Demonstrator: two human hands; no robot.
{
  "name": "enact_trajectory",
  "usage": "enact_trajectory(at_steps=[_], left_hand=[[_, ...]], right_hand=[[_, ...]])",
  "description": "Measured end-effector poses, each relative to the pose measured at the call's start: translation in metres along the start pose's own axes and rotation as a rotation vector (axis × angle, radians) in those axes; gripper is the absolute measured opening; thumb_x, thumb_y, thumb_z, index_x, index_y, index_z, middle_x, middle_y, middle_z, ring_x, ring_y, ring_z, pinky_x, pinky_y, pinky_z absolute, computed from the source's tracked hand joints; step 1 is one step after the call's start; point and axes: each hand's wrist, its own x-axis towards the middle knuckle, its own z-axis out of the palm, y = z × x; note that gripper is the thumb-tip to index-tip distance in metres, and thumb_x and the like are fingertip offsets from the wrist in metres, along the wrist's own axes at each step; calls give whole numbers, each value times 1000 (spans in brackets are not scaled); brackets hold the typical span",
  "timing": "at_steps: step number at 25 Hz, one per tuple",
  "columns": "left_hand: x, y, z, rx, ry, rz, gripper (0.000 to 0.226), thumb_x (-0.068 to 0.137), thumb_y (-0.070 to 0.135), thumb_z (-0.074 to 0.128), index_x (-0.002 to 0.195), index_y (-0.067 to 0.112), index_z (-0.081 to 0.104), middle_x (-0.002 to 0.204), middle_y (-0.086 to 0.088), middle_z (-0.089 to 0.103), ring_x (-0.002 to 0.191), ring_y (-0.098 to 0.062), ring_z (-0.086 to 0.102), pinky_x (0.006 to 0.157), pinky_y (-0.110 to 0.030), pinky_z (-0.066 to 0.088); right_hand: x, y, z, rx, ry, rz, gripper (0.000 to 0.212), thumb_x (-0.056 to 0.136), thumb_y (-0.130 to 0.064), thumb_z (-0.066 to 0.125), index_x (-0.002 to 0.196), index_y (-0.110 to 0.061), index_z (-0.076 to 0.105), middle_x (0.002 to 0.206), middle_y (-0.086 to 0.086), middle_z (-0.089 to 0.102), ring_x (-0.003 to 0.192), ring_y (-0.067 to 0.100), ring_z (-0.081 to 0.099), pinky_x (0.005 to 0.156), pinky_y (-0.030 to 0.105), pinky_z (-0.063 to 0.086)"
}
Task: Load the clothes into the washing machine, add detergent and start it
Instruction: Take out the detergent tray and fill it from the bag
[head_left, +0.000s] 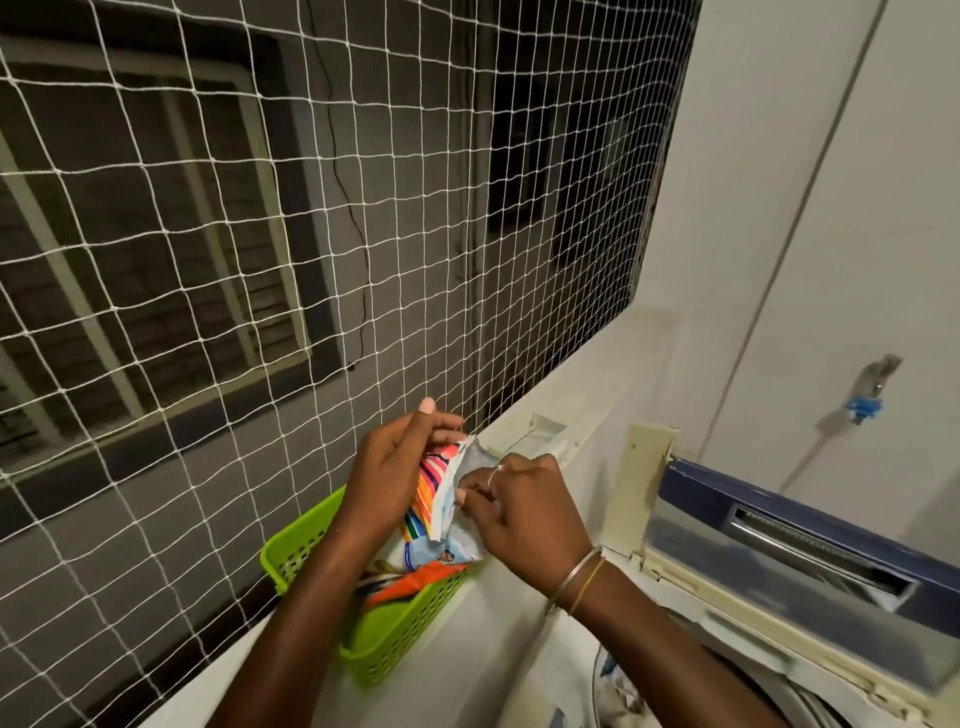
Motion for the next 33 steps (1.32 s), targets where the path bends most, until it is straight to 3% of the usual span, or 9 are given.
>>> enact_trajectory(at_steps=[3,6,11,16,22,25,28,30,33], left_hand=[[-2,1,0,-2,1,-1,45,103,45,41,100,18,77,94,-1,78,91,-16,74,89,-36,56],[-4,0,-1,-27,10,-28,44,102,44,43,99,17,77,93,0,78,91,-14,74,91,-37,56],[-3,-3,-4,-22,-4,-33,46,102,47,41,99,18,77,94,0,78,92,-16,74,93,-43,56],[0,-4,-2,-8,-18,-16,45,102,49,41,97,24,78,95,1,78,93,-16,74,95,-46,55],[0,-6,-2,-7,-12,-30,45,101,49,41,98,22,77,95,2,78,93,-14,73,95,-45,55],[-1,-6,-2,-3,-13,-27,46,101,49,40,100,21,77,95,3,78,93,-13,73,94,-43,55],[-2,-5,-1,13,-25,-25,47,102,48,38,101,21,76,95,4,78,92,-12,73,93,-40,56],[-3,-7,-1,17,-40,-24,46,103,49,38,100,24,76,95,3,78,93,-13,73,94,-42,56],[-2,-7,-2,34,-52,-18,46,102,54,38,99,29,77,96,4,78,93,-14,73,93,-44,56]], right_hand=[[6,-8,7,-161,-15,-112,18,87,-33,56,77,-26,69,64,-3,61,66,18,57,66,34,44],[4,-15,12,-81,-10,-115,26,81,-29,46,66,-21,65,59,-1,58,54,19,53,59,34,47],[4,-9,8,105,-108,-47,21,86,-22,56,67,-22,65,61,0,61,58,14,47,66,29,32],[10,-6,2,87,-64,5,23,90,-29,52,88,-26,74,73,-4,66,76,14,55,79,33,41],[11,-14,14,50,-2,-70,26,84,-24,51,74,-12,72,64,6,65,55,22,55,62,34,50],[9,-15,12,182,-108,12,25,84,-22,54,73,-8,71,68,11,66,57,20,50,66,29,39],[8,-18,6,341,-179,129,31,82,-24,47,57,-18,64,64,7,65,53,10,42,61,22,29],[8,-15,4,461,-200,224,34,86,-22,46,56,-22,63,64,2,68,54,13,51,58,21,36],[8,-13,-2,567,-208,351,26,88,-17,55,75,-18,78,72,-3,75,68,9,64,66,23,49]])
